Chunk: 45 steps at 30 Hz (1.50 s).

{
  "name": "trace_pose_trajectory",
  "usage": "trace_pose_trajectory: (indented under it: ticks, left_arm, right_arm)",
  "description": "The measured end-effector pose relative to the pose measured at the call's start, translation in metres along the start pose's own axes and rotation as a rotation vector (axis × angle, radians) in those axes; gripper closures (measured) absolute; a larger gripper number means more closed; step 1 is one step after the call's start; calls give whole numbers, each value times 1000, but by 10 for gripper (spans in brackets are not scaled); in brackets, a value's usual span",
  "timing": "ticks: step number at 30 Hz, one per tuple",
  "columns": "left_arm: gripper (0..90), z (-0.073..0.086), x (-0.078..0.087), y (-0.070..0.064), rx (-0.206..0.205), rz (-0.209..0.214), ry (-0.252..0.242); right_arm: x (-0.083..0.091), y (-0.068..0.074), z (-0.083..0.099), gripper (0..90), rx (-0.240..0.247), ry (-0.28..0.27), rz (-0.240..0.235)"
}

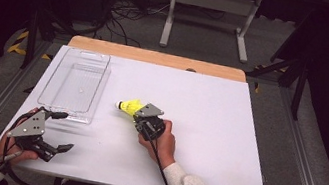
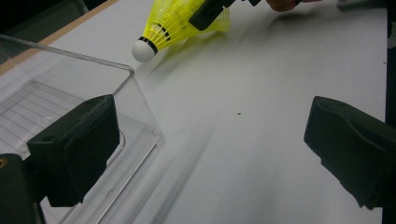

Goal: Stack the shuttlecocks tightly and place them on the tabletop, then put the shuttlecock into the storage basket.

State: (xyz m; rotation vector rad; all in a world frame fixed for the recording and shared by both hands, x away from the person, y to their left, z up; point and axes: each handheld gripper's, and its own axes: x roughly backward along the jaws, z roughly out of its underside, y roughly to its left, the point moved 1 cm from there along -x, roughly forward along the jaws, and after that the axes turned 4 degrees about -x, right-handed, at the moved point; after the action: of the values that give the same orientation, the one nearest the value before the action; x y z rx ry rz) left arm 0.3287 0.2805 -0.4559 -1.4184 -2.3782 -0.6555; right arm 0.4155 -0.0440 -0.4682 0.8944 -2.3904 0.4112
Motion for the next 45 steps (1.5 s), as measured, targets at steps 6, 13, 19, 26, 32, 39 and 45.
trace_pose_trajectory:
  ticks: [6, 13, 19, 26, 32, 39, 45]
  left_arm:
    - [39, 0, 1, 3, 2, -9, -11]
    - [37, 0, -2, 6, 11, -8, -14]
    - [36, 0, -1, 5, 1, -9, -15]
    - [37, 0, -1, 4, 3, 2, -9]
    - [37, 1, -1, 6, 7, -3, -17]
    - [36, 1, 0, 5, 5, -2, -10]
    - [37, 0, -1, 4, -2, -4, -7]
  right_arm:
    - [5, -3, -1, 867, 6, -11, -13]
    - [11, -6, -2, 867, 6, -24, -22]
    - [13, -8, -3, 867, 5, -28, -27]
    - [18, -10, -4, 867, 0, -45, -24]
    - [20, -10, -8, 867, 8, -55, -33]
    - [23, -13, -11, 868, 5, -68, -39]
    - [27, -15, -14, 868, 6, -84, -35]
